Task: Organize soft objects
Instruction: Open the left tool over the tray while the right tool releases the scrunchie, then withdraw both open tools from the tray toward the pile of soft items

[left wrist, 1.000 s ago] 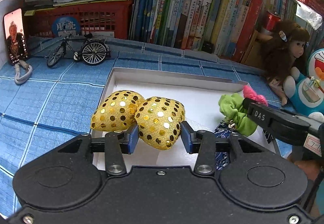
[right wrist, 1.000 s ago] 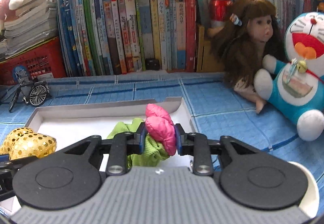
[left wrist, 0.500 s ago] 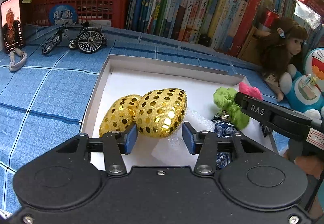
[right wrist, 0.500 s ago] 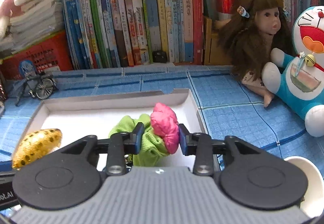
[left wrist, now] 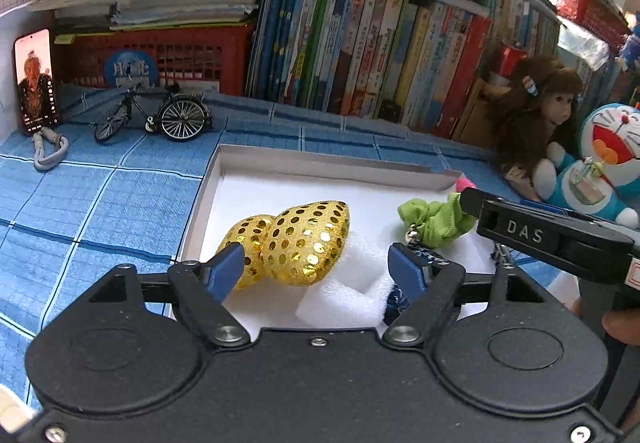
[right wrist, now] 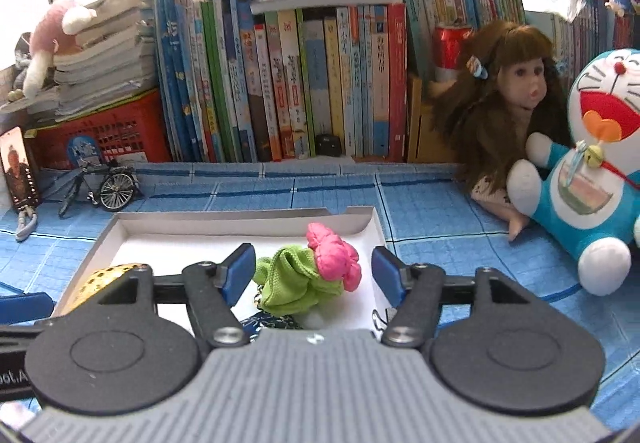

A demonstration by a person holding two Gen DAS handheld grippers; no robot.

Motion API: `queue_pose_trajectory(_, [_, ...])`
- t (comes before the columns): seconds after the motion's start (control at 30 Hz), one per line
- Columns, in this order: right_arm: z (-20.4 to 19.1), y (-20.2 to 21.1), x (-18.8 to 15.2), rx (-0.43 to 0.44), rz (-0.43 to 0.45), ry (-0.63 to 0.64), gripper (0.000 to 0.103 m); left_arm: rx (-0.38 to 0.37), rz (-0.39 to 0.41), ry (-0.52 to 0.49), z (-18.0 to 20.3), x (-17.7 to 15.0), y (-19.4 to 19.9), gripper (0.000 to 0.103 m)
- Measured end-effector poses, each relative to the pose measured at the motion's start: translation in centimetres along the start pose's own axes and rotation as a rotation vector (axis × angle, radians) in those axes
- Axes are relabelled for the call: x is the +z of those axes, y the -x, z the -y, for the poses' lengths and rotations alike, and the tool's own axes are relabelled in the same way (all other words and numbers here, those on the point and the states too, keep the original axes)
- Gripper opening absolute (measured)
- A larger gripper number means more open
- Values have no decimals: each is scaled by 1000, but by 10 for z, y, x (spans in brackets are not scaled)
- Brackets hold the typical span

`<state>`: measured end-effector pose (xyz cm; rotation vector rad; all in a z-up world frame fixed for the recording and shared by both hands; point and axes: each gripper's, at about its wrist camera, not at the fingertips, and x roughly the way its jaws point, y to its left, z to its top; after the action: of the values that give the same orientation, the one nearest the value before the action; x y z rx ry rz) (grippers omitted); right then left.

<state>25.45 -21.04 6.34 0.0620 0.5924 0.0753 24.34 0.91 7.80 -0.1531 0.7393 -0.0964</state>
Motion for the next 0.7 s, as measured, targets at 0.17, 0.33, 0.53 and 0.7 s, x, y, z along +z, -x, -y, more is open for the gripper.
queue_pose_trajectory(0.17, [-3, 29, -5, 29, 49, 62, 85, -30, 34, -25, 2, -9, 23, 80])
queue_pose_trajectory(0.33, [-5, 60, -10, 64, 90, 96, 88, -47, 74, -58, 7, -21, 45, 82])
queue_pose_trajectory(0.53, [-1, 99, -21, 105, 149, 145, 90, -84, 127, -97, 12, -36, 72, 83])
queue_pose_trajectory(0.7, [5, 122, -33, 111, 174, 172, 90, -121, 144, -108, 16, -49, 87, 83])
